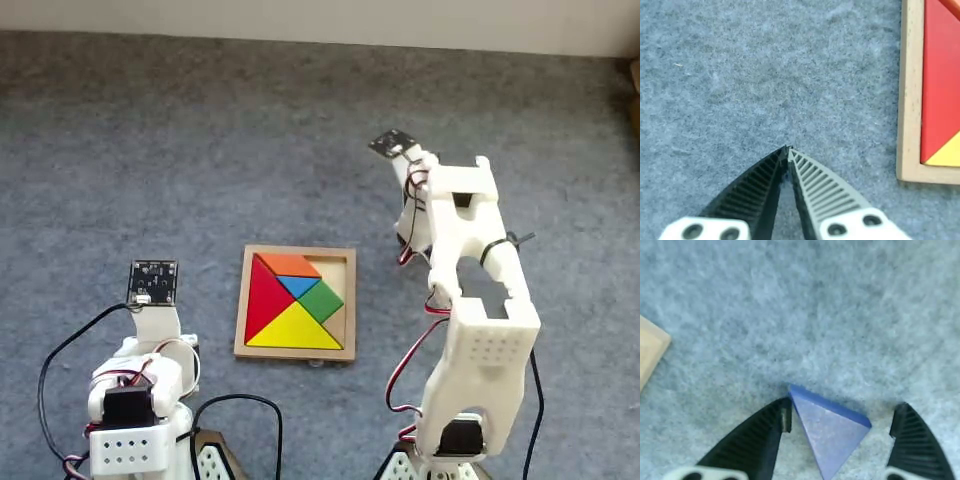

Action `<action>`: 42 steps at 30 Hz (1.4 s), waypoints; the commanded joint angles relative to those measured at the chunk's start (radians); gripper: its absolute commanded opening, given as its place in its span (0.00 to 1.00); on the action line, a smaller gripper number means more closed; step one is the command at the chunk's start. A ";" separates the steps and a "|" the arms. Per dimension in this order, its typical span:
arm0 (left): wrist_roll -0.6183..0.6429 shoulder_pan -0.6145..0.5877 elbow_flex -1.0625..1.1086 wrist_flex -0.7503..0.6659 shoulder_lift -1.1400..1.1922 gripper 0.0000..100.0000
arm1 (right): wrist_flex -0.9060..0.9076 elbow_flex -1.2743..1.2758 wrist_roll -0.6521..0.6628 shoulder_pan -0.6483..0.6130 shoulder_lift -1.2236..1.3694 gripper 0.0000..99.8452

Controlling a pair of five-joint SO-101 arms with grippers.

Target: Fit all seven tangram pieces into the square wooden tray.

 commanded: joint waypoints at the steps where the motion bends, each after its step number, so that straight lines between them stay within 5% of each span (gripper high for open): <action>1: -0.008 -0.001 0.019 0.006 -0.031 0.01 | -0.007 -0.041 0.014 -0.008 -0.021 0.26; 19: -0.008 -0.001 0.019 0.006 -0.031 0.01 | 0.124 -0.041 0.011 0.044 -0.021 0.26; 42: -0.008 -0.001 0.019 0.006 -0.031 0.01 | 0.062 -0.039 0.011 0.010 -0.021 0.25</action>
